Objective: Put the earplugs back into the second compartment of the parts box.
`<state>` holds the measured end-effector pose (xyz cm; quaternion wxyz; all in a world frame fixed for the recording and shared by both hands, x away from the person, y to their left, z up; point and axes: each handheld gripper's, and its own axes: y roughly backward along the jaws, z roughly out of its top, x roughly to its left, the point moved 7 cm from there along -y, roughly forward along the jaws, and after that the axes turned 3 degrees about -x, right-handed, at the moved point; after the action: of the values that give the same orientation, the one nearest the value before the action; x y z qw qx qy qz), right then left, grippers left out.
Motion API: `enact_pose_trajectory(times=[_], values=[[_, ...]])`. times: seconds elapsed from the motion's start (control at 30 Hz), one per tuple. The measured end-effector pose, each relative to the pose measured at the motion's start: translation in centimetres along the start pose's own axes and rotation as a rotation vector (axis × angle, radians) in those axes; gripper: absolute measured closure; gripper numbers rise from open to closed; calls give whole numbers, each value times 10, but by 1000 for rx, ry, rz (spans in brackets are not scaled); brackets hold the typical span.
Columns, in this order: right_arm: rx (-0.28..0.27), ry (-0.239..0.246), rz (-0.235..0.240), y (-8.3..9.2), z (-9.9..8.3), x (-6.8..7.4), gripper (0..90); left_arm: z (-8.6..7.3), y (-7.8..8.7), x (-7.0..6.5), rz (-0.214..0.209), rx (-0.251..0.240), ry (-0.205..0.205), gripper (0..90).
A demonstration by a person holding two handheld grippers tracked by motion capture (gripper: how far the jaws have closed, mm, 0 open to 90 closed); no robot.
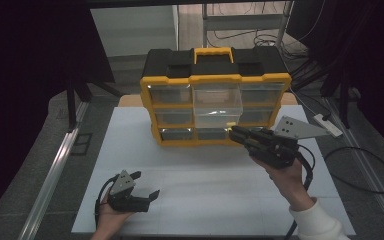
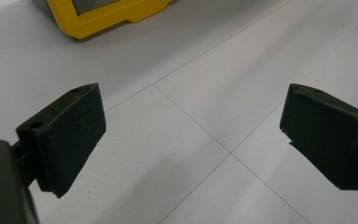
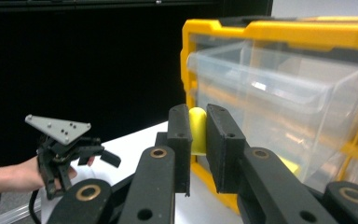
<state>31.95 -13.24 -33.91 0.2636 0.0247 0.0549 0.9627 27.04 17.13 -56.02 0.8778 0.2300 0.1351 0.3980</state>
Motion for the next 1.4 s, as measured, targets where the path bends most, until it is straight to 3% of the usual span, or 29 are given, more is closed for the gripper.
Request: enact_pose_trajectory(times=[0.4,0.67,0.77,0.9,1.17,1.3,1.4], values=[[-11,4,-4,-12,24,-9,796,0,0,0,0,1,-1,69],[-12,-10,-48,-22,36,-32,796,0,0,0,-1,1,0,69],[-15,-34,-76,-27,41,-47,796,-1,-1,0,1,1,-3,69],[-13,-60,-77,-32,45,-56,795,-1,-1,0,0,4,-2,69],[37,-51,-94,-54,47,-67,783,-1,-1,1,-2,3,0,69],[57,-17,-101,-60,44,-66,583,-1,0,1,-2,1,4,69],[31,5,-118,-56,46,-63,443,-1,0,1,-4,0,5,69]])
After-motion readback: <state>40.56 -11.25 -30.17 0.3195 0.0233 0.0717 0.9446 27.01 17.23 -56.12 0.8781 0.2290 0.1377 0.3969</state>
